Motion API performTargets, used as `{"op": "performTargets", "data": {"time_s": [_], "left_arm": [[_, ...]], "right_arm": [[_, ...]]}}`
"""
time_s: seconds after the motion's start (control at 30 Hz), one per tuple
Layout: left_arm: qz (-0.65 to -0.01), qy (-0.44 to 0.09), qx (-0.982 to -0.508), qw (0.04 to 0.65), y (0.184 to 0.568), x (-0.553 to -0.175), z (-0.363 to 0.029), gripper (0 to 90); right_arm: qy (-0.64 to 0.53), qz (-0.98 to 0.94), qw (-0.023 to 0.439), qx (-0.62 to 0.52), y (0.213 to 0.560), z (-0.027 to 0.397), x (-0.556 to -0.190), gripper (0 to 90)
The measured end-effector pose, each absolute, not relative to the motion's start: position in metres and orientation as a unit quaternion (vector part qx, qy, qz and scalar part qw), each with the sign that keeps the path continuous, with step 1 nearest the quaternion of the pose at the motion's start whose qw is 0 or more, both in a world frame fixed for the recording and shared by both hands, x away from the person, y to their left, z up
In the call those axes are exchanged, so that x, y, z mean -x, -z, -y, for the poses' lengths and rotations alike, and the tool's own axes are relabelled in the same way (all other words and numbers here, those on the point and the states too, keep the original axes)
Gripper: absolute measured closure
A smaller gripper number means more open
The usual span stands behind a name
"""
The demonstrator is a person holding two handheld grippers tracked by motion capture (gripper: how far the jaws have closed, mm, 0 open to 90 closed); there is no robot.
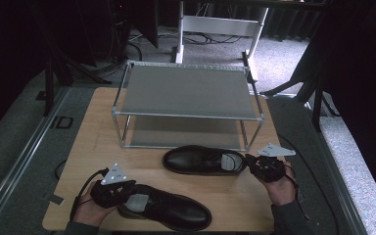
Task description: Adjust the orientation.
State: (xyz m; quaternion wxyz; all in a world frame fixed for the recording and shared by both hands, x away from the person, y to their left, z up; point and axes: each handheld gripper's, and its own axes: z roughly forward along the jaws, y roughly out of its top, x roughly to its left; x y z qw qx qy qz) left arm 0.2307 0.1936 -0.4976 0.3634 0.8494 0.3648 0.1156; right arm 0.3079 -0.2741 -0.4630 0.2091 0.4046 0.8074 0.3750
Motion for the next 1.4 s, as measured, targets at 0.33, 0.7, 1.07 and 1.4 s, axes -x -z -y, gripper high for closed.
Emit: {"op": "performTargets", "data": {"time_s": [0.33, 0.7, 1.07, 1.4], "left_arm": [[-0.437, -0.128, -0.812, 0.366, 0.499, -0.23, -0.227, 74.5], [-0.413, -0.129, -0.814, 0.388, 0.488, -0.239, -0.224, 61.3], [-0.383, -0.089, -0.832, 0.392, 0.49, -0.247, -0.22, 66.0], [-0.393, -0.093, -0.828, 0.39, 0.49, -0.243, -0.22, 73.1]], "right_arm": [[-0.368, -0.818, 0.198, -0.395, 0.461, 0.27, -0.339, 74.0], [-0.354, -0.836, 0.208, -0.364, 0.465, 0.26, -0.362, 55.7], [-0.298, -0.875, 0.177, -0.338, 0.484, 0.244, -0.396, 56.4], [-0.291, -0.878, 0.177, -0.336, 0.483, 0.252, -0.375, 78.4]]}}
